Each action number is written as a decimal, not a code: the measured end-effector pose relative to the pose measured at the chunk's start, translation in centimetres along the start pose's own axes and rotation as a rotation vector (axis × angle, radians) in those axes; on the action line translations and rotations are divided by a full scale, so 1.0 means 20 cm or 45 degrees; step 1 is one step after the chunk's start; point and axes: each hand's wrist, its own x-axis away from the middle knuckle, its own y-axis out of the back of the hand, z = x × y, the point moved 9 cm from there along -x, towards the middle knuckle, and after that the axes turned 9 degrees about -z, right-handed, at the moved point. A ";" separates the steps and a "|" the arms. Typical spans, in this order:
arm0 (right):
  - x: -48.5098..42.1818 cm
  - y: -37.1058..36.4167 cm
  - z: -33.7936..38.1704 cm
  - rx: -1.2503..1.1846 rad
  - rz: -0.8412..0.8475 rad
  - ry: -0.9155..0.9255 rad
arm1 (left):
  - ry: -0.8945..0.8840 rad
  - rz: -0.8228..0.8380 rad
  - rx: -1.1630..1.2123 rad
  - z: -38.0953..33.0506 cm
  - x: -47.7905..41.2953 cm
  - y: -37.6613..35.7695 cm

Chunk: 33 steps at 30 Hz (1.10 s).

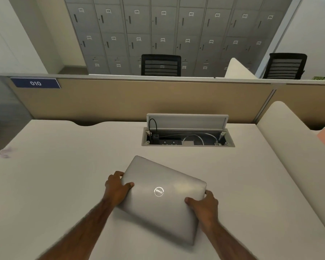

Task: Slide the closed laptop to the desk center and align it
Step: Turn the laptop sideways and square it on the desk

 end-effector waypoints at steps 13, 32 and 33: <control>-0.28 0.06 0.15 0.110 0.131 0.149 | 0.077 -0.062 0.127 0.02 0.15 -0.09; -0.42 0.04 0.15 0.180 0.236 0.183 | 0.109 -0.060 0.092 0.05 0.24 -0.20; -0.43 0.04 0.15 0.185 0.240 0.184 | 0.112 -0.061 0.094 0.06 0.24 -0.20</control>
